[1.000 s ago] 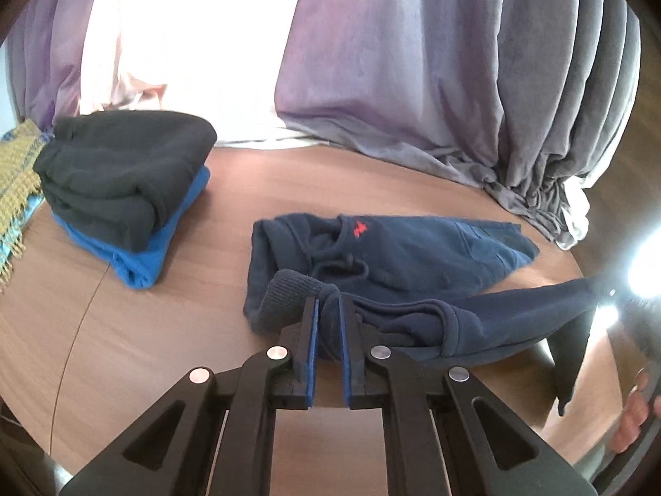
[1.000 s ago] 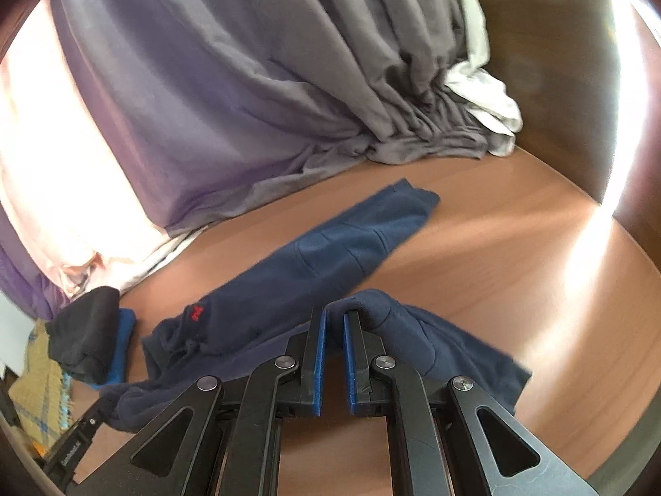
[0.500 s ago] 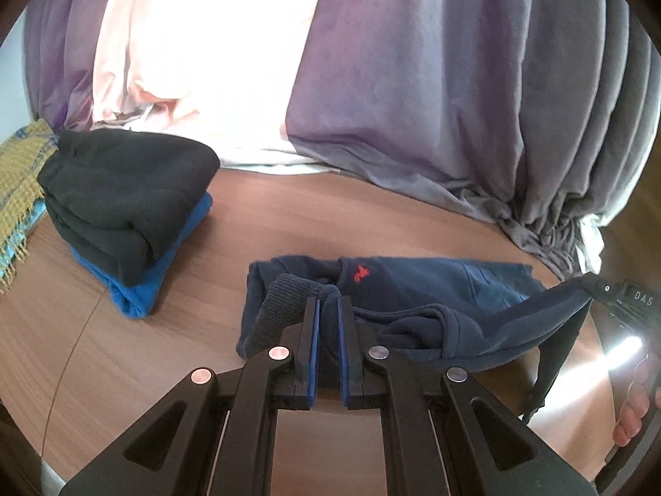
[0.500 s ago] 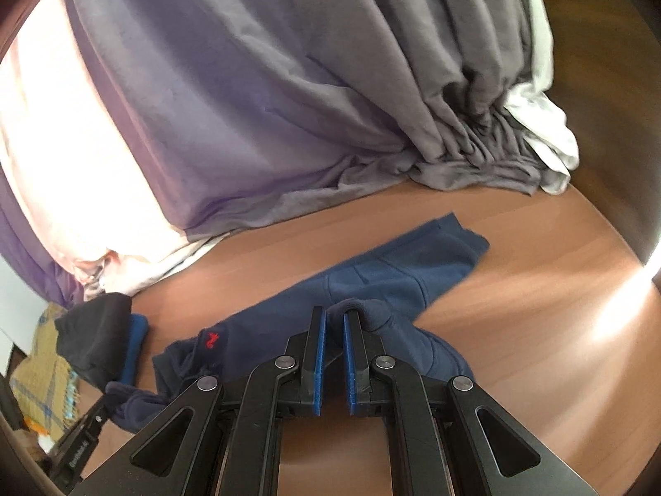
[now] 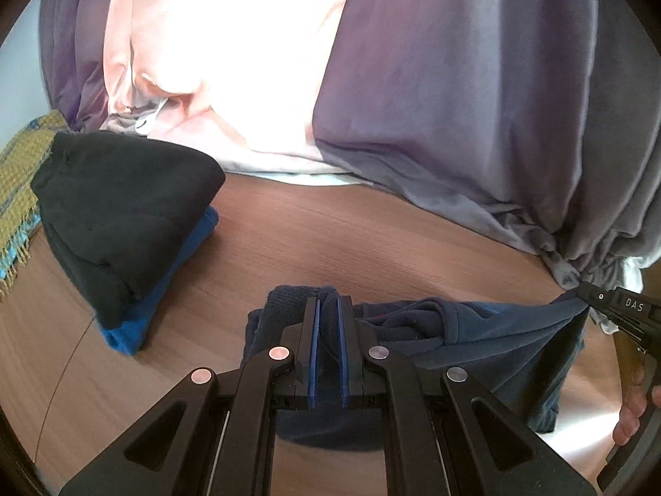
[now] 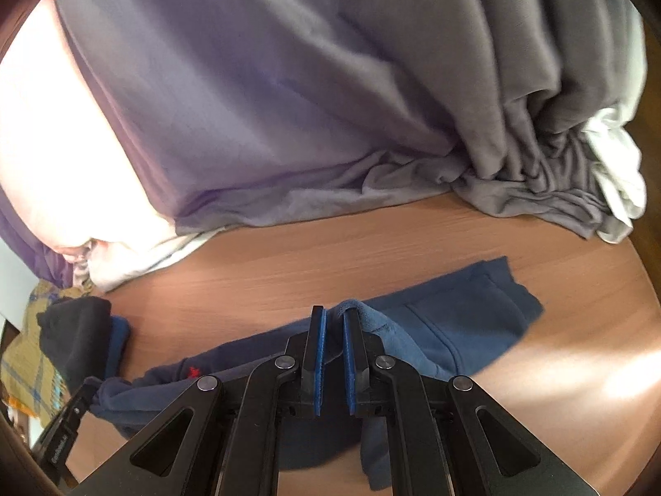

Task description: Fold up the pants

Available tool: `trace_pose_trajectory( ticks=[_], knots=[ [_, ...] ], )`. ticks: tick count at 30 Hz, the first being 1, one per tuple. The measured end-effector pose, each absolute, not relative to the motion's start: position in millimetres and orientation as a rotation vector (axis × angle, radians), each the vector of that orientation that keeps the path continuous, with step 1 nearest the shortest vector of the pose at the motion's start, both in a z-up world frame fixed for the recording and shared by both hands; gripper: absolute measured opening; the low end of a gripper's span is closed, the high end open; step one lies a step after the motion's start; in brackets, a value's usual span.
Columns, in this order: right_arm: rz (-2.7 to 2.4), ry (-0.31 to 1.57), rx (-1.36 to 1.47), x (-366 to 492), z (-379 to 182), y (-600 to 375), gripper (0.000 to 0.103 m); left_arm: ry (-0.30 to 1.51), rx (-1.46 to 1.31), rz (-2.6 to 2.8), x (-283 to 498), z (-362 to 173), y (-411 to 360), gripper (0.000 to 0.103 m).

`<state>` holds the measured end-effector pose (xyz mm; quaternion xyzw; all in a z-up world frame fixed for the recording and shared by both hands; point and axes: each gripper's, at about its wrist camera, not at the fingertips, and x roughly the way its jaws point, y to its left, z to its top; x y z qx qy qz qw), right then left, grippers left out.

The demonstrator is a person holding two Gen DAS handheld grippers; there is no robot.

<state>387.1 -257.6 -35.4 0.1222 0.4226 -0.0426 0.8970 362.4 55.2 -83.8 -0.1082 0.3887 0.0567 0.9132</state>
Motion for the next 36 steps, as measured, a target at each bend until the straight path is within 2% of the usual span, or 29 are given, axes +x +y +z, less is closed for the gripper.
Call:
trace_pose_trajectory(
  ticks=[17, 20, 21, 22, 24, 26, 27, 29, 31, 36],
  knots=[
    [-0.084, 1.078, 0.258, 471, -122, -265, 0.009, 0.924, -0.186, 0.197, 424, -138, 57, 0.011],
    [-0.080, 1.095, 0.257, 474, -130, -265, 0.010, 0.928, -0.163, 0.206, 427, -140, 57, 0.021],
    [-0.078, 1.101, 0.253, 475, -131, -264, 0.012, 0.914, -0.143, 0.209, 427, -137, 56, 0.030],
    [-0.073, 1.103, 0.249, 476, -132, -264, 0.014, 0.898, -0.123, 0.216, 426, -134, 54, 0.045],
    [-0.062, 1.098, 0.231, 472, -128, -262, 0.020, 0.854, -0.084, 0.211, 420, -125, 50, 0.055],
    [-0.046, 1.092, 0.219, 468, -124, -260, 0.029, 0.834, -0.069, 0.185, 415, -119, 48, 0.059],
    [-0.037, 1.085, 0.214, 463, -119, -259, 0.030, 0.828, -0.059, 0.171, 412, -116, 45, 0.062],
    [-0.019, 1.072, 0.211, 454, -110, -257, 0.032, 0.813, -0.037, 0.144, 404, -109, 38, 0.062],
    [-0.010, 1.056, 0.211, 441, -99, -257, 0.040, 0.786, -0.004, 0.100, 392, -101, 26, 0.062],
    [0.013, 0.943, 0.205, 387, -64, -265, 0.040, 0.748, 0.038, -0.132, 366, -87, -16, 0.062]
  ],
)
